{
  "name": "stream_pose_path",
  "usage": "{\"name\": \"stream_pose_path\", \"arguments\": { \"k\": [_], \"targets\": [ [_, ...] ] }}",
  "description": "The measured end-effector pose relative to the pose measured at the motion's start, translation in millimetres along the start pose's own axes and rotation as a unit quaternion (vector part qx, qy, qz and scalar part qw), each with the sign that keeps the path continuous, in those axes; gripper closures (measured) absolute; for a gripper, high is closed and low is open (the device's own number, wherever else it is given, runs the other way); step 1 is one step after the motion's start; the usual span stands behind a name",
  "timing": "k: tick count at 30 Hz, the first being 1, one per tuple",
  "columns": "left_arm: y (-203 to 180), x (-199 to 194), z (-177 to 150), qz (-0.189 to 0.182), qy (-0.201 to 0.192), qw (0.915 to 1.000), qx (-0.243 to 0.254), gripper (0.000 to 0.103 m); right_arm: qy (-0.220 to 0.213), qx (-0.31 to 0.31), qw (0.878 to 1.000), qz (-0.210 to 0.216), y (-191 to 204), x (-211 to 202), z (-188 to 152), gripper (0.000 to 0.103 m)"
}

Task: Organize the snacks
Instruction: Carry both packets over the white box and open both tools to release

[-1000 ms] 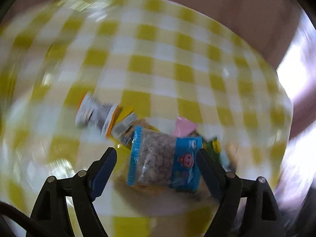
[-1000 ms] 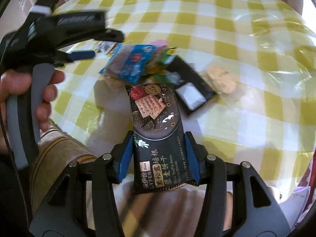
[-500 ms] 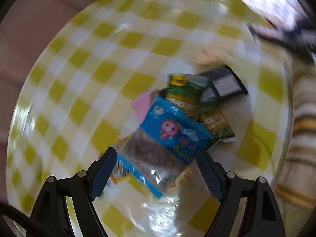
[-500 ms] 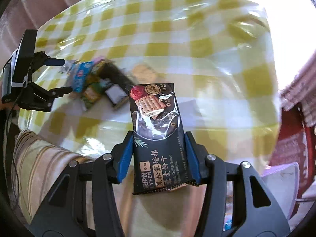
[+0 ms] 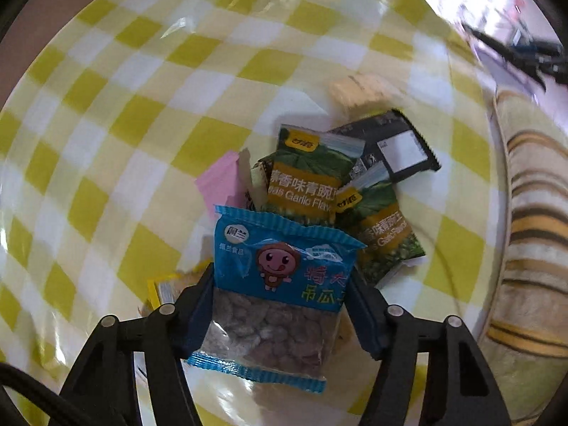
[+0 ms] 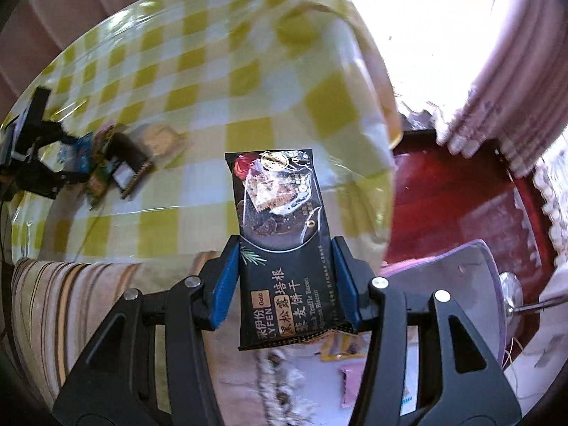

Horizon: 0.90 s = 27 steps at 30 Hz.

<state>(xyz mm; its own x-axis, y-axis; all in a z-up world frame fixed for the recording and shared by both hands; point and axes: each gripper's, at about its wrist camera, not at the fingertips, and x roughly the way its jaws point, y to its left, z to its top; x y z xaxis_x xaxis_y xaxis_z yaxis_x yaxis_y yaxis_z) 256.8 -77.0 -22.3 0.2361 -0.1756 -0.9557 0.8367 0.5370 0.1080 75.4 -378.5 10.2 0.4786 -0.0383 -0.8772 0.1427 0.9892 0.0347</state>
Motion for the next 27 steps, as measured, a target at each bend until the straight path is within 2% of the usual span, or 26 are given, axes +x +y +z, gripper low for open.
{"name": "stream_pose_path", "arguments": {
  "k": [7, 14, 20, 27],
  "targets": [
    [-2.0, -27.1, -16.8, 0.012, -0.039, 0.9964, -0.074, 0.038, -0.003, 0.019, 1.000, -0.003, -17.2, -3.4, -7.5, 0.049],
    [-28.0, -61.8, -22.4, 0.032, -0.084, 0.9893, -0.115, 0.038, -0.006, 0.025, 1.000, -0.007, -25.9, -5.0, -21.6, 0.049],
    [-72.7, -74.0, 0.8, 0.037, -0.110, 0.9873, -0.108, 0.038, -0.020, 0.029, 0.999, -0.027, -36.8, -13.9, -31.0, 0.049],
    [-140.4, -85.9, 48.5, 0.000, -0.147, 0.9852, -0.088, 0.038, -0.033, 0.041, 0.997, -0.058, -58.4, -25.4, -42.2, 0.049]
  ]
}}
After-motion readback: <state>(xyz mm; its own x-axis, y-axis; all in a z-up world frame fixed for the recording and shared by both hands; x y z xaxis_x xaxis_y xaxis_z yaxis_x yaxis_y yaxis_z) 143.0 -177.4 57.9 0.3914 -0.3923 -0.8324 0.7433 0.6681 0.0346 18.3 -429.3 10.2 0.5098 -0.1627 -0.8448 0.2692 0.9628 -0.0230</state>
